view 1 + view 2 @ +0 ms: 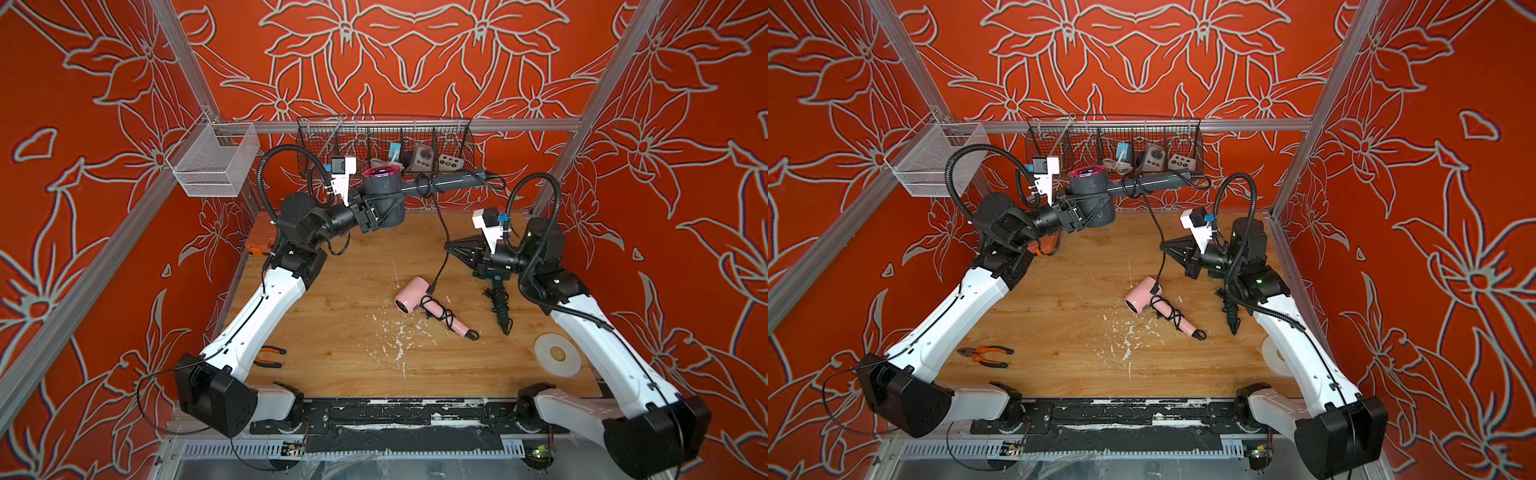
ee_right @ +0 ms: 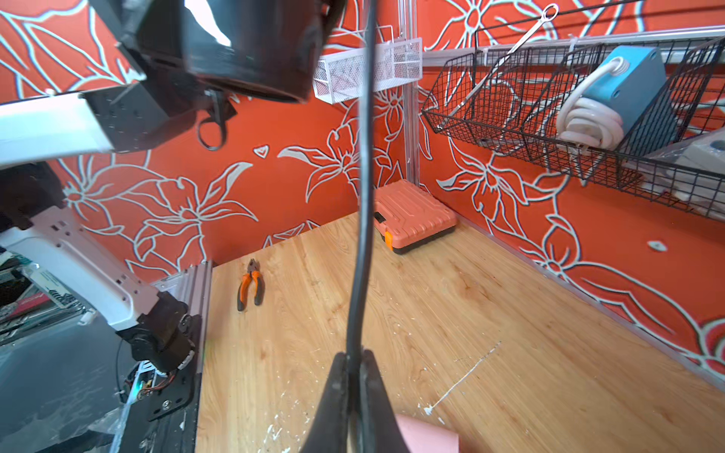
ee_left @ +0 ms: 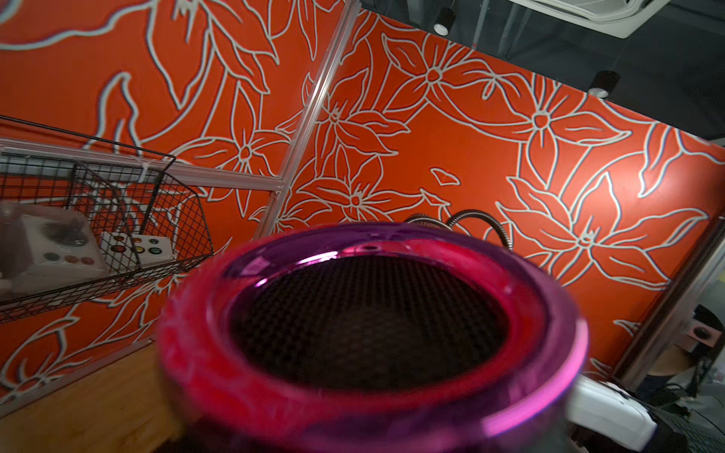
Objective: Wrap the cord around the hair dryer
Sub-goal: Wrap the power cord around the hair dryer.
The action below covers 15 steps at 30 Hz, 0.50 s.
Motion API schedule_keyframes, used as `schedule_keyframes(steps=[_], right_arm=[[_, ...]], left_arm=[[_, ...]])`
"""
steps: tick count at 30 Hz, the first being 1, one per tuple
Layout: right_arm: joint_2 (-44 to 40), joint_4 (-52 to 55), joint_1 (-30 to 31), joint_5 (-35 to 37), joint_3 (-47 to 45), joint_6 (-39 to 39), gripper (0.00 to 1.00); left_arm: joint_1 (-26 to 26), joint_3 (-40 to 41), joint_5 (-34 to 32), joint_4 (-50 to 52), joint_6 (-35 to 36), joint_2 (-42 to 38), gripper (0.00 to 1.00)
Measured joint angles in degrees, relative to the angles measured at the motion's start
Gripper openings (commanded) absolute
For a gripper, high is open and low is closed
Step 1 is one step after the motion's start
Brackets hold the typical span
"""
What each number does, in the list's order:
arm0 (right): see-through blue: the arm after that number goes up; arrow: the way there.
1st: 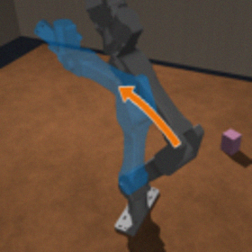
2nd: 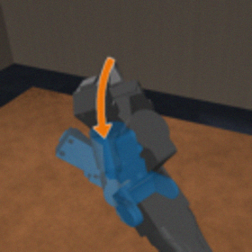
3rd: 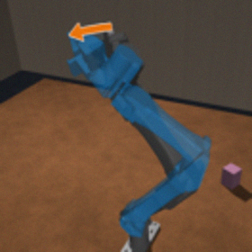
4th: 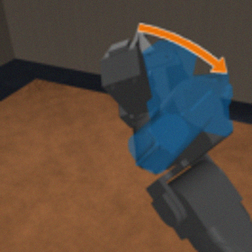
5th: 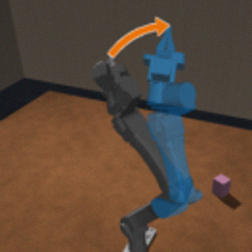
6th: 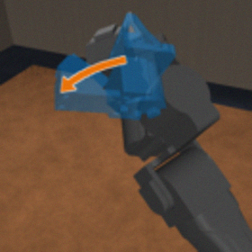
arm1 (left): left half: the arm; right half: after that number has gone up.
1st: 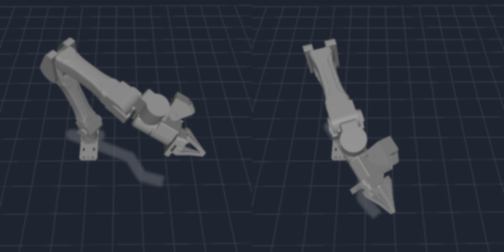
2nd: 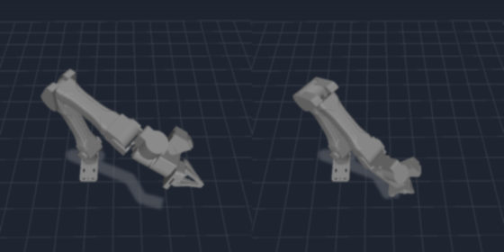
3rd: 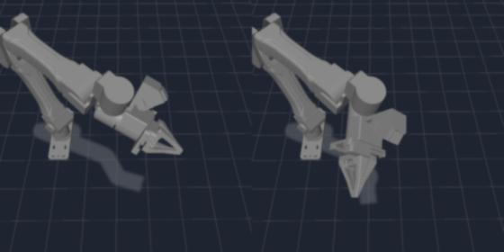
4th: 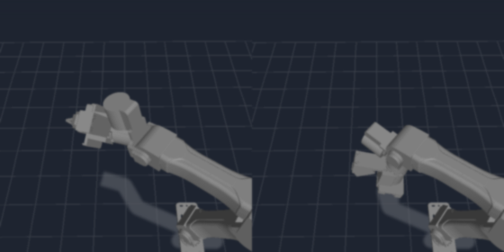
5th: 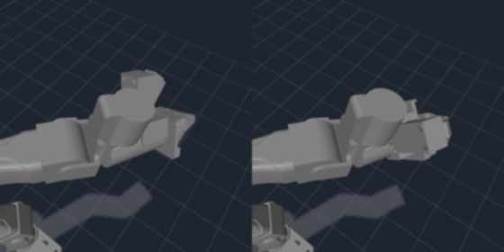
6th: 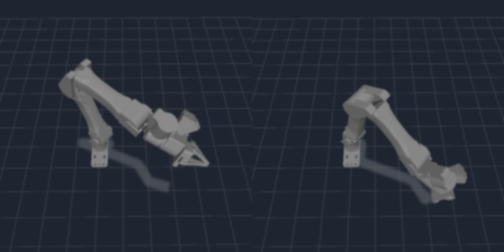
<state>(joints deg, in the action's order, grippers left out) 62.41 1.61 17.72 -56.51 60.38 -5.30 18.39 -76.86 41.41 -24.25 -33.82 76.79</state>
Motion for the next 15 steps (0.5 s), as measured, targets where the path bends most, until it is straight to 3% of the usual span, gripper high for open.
schedule_keyframes(steps=[7,15], right_arm=[[-2.3,7.5,3.6,0.8,3.8,1.1,0.00],[2.1,38.8,6.2,9.2,29.2,15.1,0.00]], left_arm=[[1.0,-6.4,-2.2,11.9,9.4,1.9,0.00],[4.2,-10.3,-5.9,29.1,25.4,2.7,0.00]])
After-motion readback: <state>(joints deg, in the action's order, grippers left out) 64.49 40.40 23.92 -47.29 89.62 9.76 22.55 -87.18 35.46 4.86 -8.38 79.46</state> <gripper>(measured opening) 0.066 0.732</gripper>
